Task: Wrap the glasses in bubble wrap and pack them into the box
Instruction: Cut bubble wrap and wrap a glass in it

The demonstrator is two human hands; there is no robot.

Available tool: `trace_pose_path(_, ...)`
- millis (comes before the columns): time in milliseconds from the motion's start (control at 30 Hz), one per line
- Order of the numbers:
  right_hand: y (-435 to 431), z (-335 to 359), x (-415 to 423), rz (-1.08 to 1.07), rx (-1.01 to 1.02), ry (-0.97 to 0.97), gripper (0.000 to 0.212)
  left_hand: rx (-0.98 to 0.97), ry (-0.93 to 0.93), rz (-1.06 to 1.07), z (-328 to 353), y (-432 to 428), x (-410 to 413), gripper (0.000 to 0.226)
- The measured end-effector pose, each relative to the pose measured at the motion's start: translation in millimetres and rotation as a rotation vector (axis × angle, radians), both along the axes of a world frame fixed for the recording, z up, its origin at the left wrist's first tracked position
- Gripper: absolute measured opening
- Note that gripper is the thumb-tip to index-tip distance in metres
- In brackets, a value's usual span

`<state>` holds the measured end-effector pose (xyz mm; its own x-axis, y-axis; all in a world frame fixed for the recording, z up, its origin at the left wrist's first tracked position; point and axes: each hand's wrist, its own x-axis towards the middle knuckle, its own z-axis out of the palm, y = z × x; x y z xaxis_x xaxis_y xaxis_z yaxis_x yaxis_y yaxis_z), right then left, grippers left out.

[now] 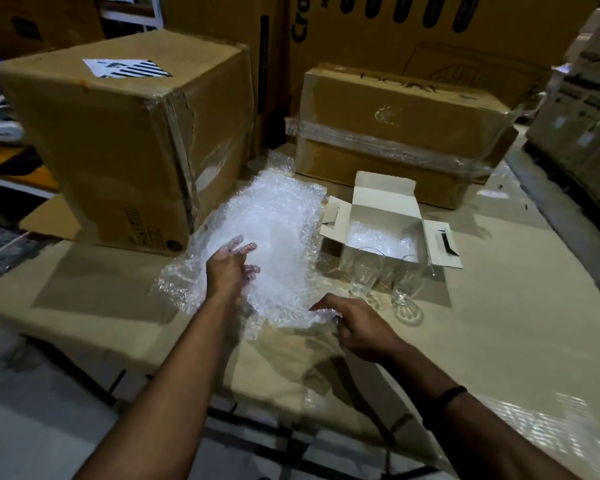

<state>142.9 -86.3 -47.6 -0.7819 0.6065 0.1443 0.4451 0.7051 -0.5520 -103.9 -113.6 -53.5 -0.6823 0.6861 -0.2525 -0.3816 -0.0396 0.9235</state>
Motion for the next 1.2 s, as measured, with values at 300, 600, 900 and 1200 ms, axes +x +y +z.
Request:
trace_pose_path(300, -11, 15, 115, -0.005, 0.053, -0.174, 0.053, -0.075, 0.199, -0.006, -24, -72, 109, 0.054)
trace_pose_path(600, 5, 30, 192, -0.246, -0.241, -0.234, 0.056, -0.335, 0.553, -0.150, -43, -92, 170, 0.061)
trace_pose_path(900, -53, -32, 155, -0.292, -0.060, -0.643, 0.083, -0.307, 0.625, -0.085, -45, -104, 173, 0.054)
trace_pose_path(1200, -53, -33, 135, -0.406, -0.023, -0.430, 0.065, -0.017, 0.987, -0.286, -45, -115, 170, 0.070)
